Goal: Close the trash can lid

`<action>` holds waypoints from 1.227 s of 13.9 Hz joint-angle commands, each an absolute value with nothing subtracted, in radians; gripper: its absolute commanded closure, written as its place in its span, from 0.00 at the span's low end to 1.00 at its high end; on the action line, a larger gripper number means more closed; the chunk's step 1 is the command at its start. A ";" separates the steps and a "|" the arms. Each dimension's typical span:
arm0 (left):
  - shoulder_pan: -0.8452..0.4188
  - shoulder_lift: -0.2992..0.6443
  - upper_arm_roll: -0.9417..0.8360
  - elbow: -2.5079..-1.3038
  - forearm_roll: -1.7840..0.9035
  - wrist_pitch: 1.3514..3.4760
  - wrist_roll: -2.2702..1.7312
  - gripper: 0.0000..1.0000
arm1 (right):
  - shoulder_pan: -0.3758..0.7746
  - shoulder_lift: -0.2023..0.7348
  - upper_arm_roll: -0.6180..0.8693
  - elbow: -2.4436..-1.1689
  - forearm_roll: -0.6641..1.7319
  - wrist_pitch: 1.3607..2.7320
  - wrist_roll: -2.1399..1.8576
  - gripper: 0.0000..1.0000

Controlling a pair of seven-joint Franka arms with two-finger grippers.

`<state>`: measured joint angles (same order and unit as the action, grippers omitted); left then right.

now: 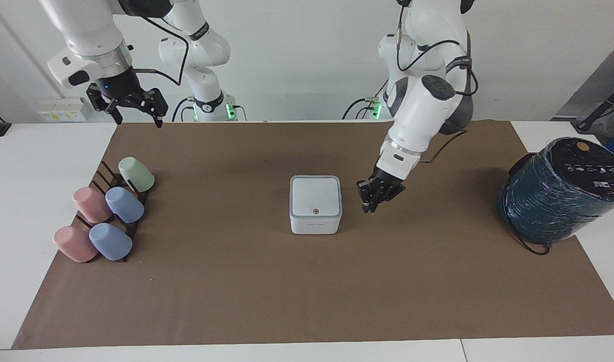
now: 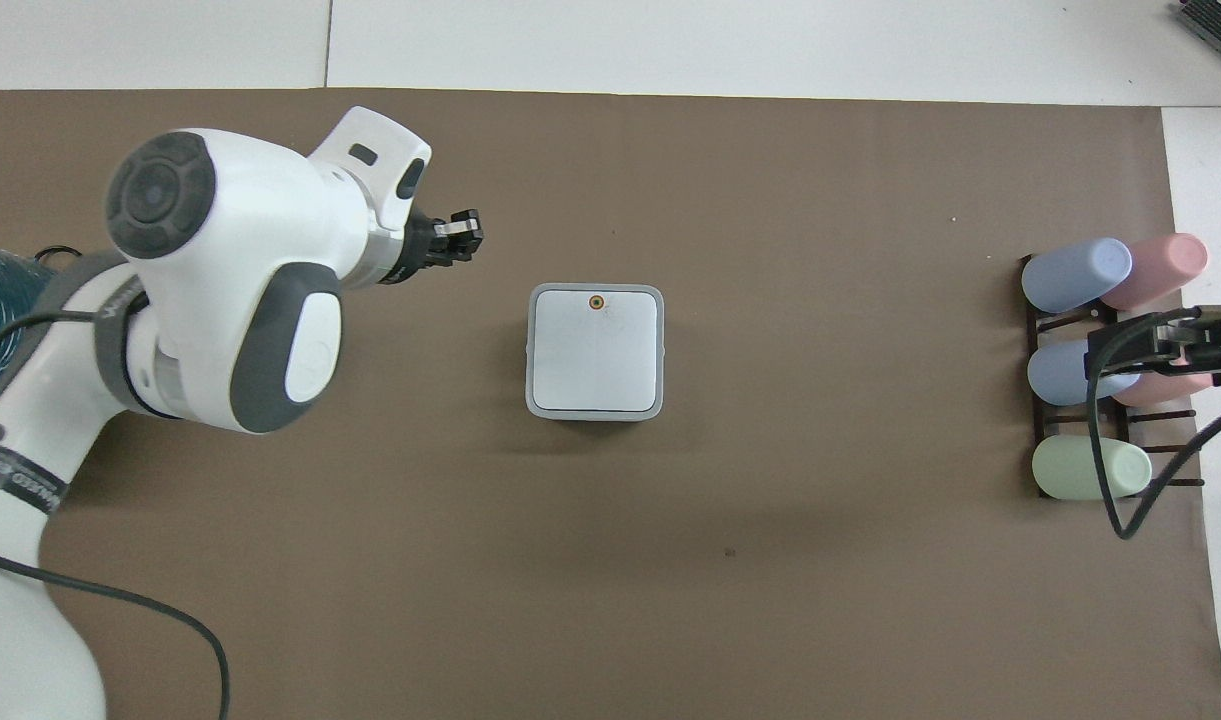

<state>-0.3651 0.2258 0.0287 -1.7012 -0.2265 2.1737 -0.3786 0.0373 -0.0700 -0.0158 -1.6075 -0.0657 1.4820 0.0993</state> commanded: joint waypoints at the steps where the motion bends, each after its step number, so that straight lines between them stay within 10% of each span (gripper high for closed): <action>1: -0.229 0.210 0.025 -1.657 -0.227 2.021 -0.189 0.78 | 0.034 -0.092 -0.014 -1.631 -0.063 1.491 0.081 0.00; 8: -0.006 0.082 0.025 -1.652 -0.016 1.824 0.184 0.73 | 0.032 -0.092 -0.014 -1.631 -0.063 1.491 0.081 0.00; 17: -0.040 -0.025 0.002 -1.652 -0.008 1.726 0.172 0.27 | 0.034 -0.092 -0.014 -1.631 -0.061 1.491 0.081 0.00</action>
<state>-0.0137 -0.0163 0.0031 -1.6484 -0.0307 1.7329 0.1722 0.0373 -0.0700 -0.0158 -1.6075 -0.0657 1.4820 0.0993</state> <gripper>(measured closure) 0.427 0.000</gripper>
